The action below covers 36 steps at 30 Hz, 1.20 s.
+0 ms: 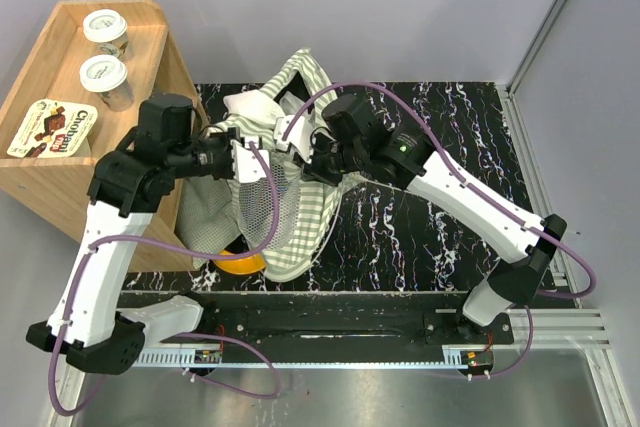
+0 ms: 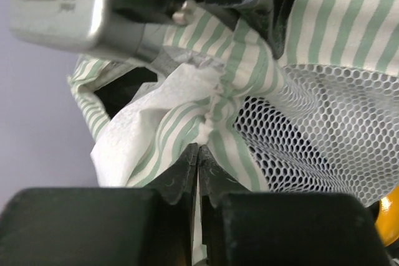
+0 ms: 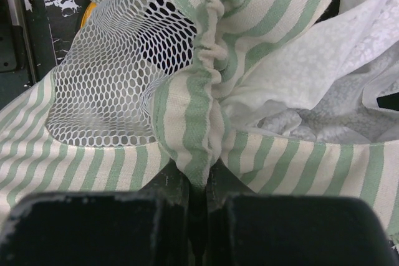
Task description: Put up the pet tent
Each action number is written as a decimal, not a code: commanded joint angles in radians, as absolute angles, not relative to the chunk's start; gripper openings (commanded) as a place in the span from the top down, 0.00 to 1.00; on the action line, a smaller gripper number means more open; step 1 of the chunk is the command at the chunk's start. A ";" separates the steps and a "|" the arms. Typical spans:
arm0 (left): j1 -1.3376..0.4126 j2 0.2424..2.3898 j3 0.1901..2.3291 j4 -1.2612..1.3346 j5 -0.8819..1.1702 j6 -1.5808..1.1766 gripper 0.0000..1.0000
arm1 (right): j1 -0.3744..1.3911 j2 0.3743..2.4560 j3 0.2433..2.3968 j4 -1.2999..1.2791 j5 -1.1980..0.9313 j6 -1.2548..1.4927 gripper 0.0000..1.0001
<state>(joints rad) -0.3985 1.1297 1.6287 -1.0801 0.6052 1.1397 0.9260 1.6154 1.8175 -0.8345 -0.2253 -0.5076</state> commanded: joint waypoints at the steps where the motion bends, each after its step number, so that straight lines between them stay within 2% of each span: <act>1: -0.377 1.109 1.710 -1.115 0.453 1.193 0.80 | 0.913 1.562 1.809 -0.762 -0.218 -0.502 1.00; 3: -0.376 1.104 1.716 -1.146 0.375 1.255 0.66 | 0.911 1.552 1.798 -0.764 -0.221 -0.503 1.00; 4: -0.371 1.100 1.721 -1.161 0.344 1.282 0.63 | 0.911 1.551 1.796 -0.764 -0.221 -0.503 1.00; 9: -0.333 1.092 1.753 -1.203 0.325 1.383 0.56 | 0.911 1.543 1.789 -0.773 -0.225 -0.503 1.00; 12: -0.313 1.106 1.750 -1.209 0.321 1.433 0.56 | 0.911 1.536 1.783 -0.770 -0.230 -0.503 1.00; 20: -0.288 1.138 1.733 -1.221 0.360 1.489 0.61 | 0.911 1.502 1.753 -0.762 -0.229 -0.509 1.00; 23: -0.287 1.146 1.743 -1.220 0.419 1.474 0.71 | 0.911 1.497 1.750 -0.762 -0.230 -0.512 1.00; 29: -0.285 1.149 1.750 -1.261 0.514 1.488 0.67 | 0.911 1.505 1.752 -0.762 -0.238 -0.514 1.00; 34: -0.285 1.147 1.741 -1.256 0.479 1.486 0.80 | 0.911 1.505 1.755 -0.761 -0.238 -0.512 1.00; 36: -0.287 1.144 1.743 -1.247 0.459 1.474 0.81 | 0.911 1.505 1.755 -0.762 -0.239 -0.512 1.00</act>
